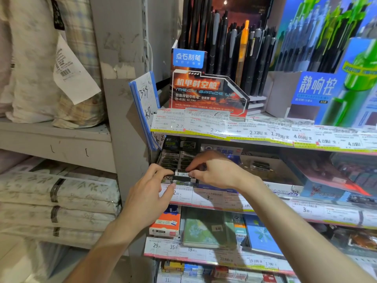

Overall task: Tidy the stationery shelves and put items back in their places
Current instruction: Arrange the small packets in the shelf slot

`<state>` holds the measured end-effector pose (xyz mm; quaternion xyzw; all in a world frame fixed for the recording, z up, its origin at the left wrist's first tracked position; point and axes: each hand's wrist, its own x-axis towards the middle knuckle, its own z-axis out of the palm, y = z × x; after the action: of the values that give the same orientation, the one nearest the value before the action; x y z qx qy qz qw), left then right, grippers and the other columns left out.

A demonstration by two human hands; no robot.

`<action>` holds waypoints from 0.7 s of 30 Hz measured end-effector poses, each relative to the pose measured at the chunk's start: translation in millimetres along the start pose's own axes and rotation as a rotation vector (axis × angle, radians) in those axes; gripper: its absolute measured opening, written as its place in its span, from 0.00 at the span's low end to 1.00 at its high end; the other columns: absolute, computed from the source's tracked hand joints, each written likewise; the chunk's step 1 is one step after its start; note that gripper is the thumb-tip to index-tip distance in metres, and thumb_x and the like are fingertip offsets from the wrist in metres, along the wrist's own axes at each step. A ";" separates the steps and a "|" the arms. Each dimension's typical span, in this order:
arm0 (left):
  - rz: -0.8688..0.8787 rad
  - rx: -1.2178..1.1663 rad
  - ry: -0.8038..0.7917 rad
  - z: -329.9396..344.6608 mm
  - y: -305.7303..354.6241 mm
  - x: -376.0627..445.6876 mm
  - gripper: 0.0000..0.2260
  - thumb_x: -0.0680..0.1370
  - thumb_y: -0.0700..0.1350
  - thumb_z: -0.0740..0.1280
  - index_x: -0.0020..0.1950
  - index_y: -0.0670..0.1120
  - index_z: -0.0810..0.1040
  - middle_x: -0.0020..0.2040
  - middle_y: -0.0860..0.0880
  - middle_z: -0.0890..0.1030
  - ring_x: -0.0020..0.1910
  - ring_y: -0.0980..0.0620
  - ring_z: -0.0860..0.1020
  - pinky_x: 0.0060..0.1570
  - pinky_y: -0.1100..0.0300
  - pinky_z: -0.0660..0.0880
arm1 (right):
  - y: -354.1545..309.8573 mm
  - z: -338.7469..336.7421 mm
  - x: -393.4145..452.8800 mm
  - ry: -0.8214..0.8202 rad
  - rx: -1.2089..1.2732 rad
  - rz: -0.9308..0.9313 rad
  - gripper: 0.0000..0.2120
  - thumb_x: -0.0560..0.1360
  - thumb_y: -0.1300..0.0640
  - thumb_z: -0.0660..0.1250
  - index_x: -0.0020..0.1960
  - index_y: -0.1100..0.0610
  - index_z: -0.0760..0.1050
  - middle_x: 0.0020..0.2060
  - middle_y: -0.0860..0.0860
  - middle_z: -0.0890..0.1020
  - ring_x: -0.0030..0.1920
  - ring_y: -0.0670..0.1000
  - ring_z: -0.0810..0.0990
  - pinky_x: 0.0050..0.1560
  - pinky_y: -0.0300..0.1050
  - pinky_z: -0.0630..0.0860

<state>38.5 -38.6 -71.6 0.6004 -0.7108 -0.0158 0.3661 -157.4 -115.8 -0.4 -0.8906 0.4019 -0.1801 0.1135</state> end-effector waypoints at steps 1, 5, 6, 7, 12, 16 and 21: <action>0.000 0.003 -0.002 -0.1 0.4 -0.3 0.17 0.80 0.56 0.61 0.67 0.54 0.71 0.58 0.60 0.67 0.44 0.58 0.75 0.41 0.61 0.73 | 1.2 -0.1 -0.5 -0.006 0.006 0.002 0.09 0.77 0.53 0.69 0.55 0.50 0.85 0.45 0.42 0.82 0.45 0.44 0.79 0.44 0.35 0.72; 0.014 -0.006 0.003 0.2 1.8 -1.1 0.17 0.81 0.54 0.60 0.70 0.54 0.70 0.59 0.58 0.67 0.45 0.57 0.75 0.41 0.62 0.72 | 4.1 -3.1 -4.2 -0.024 0.068 0.014 0.08 0.77 0.54 0.69 0.53 0.51 0.86 0.49 0.44 0.85 0.47 0.43 0.82 0.47 0.38 0.78; 0.019 -0.004 0.004 0.4 2.0 -1.0 0.17 0.81 0.54 0.60 0.70 0.55 0.69 0.59 0.58 0.67 0.46 0.57 0.75 0.41 0.62 0.72 | 4.3 -3.5 -5.1 -0.023 0.076 0.018 0.08 0.77 0.54 0.69 0.52 0.51 0.86 0.49 0.44 0.85 0.47 0.43 0.82 0.48 0.38 0.78; 0.026 0.000 0.006 0.9 1.8 -1.1 0.17 0.81 0.54 0.60 0.70 0.55 0.70 0.60 0.57 0.67 0.47 0.57 0.75 0.40 0.63 0.71 | 4.4 -3.8 -5.4 -0.024 0.080 0.022 0.08 0.76 0.54 0.69 0.52 0.51 0.86 0.49 0.45 0.85 0.47 0.43 0.82 0.49 0.37 0.78; 0.053 0.009 0.033 2.9 -0.1 -0.5 0.16 0.81 0.52 0.60 0.68 0.54 0.72 0.59 0.56 0.69 0.48 0.57 0.75 0.40 0.60 0.73 | 7.2 -5.1 -7.1 -0.017 0.121 0.035 0.08 0.77 0.52 0.69 0.52 0.50 0.85 0.49 0.43 0.84 0.49 0.43 0.81 0.52 0.41 0.78; 0.054 0.006 0.043 4.5 -0.3 -0.7 0.16 0.81 0.52 0.60 0.68 0.54 0.72 0.59 0.56 0.69 0.48 0.57 0.75 0.40 0.58 0.76 | 25.1 -20.4 -5.1 0.173 0.134 0.192 0.07 0.77 0.55 0.67 0.52 0.46 0.81 0.48 0.41 0.83 0.50 0.45 0.81 0.53 0.40 0.77; 0.061 0.001 0.055 4.8 0.1 -1.1 0.15 0.81 0.51 0.60 0.68 0.54 0.73 0.57 0.56 0.69 0.46 0.56 0.75 0.39 0.57 0.75 | 44.2 -26.5 -4.7 0.096 -0.083 0.299 0.12 0.79 0.55 0.64 0.59 0.47 0.80 0.50 0.45 0.83 0.53 0.50 0.80 0.50 0.40 0.73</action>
<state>35.8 -39.6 -75.6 0.5789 -0.7185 0.0122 0.3853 -201.1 -142.5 7.2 -0.8152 0.5419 -0.1867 0.0828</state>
